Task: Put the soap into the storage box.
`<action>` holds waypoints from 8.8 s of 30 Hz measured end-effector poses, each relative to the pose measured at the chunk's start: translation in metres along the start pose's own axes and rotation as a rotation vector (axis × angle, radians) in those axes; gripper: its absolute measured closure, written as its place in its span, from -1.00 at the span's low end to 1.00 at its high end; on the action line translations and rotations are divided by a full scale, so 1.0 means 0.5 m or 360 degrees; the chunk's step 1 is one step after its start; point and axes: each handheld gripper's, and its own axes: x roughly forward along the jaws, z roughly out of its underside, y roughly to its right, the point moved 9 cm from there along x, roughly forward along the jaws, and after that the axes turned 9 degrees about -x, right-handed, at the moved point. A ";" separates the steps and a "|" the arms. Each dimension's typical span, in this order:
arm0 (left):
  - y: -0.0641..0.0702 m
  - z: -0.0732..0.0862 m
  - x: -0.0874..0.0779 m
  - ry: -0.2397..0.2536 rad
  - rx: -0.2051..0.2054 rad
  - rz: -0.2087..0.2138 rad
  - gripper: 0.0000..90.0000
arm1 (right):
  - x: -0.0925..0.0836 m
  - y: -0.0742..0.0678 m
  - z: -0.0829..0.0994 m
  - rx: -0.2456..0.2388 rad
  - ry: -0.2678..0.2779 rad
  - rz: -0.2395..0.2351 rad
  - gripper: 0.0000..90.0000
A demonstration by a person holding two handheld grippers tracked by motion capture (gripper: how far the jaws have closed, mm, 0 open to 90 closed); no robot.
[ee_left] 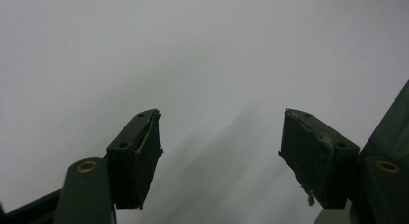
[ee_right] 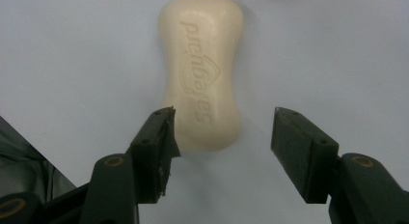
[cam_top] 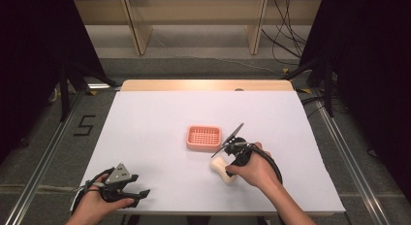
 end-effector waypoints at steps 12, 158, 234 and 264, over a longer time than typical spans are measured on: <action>-0.003 -0.001 -0.001 -0.0004 0.0047 -0.0002 -0.33 | 0.011 -0.007 -0.029 -0.0007 -0.0087 -0.0038 -0.07; -0.005 -0.001 0.001 -0.0012 0.0065 0.0003 -0.33 | 0.006 0.038 -0.037 -0.1053 -0.0176 -0.0092 0.12; -0.004 0.000 0.000 -0.0016 0.0064 0.0007 -0.33 | -0.011 0.059 -0.114 -0.1106 -0.0122 -0.0016 0.12; -0.004 0.000 0.000 -0.0017 0.0064 0.0008 -0.33 | -0.014 0.066 -0.146 -0.1118 -0.0099 0.0012 0.12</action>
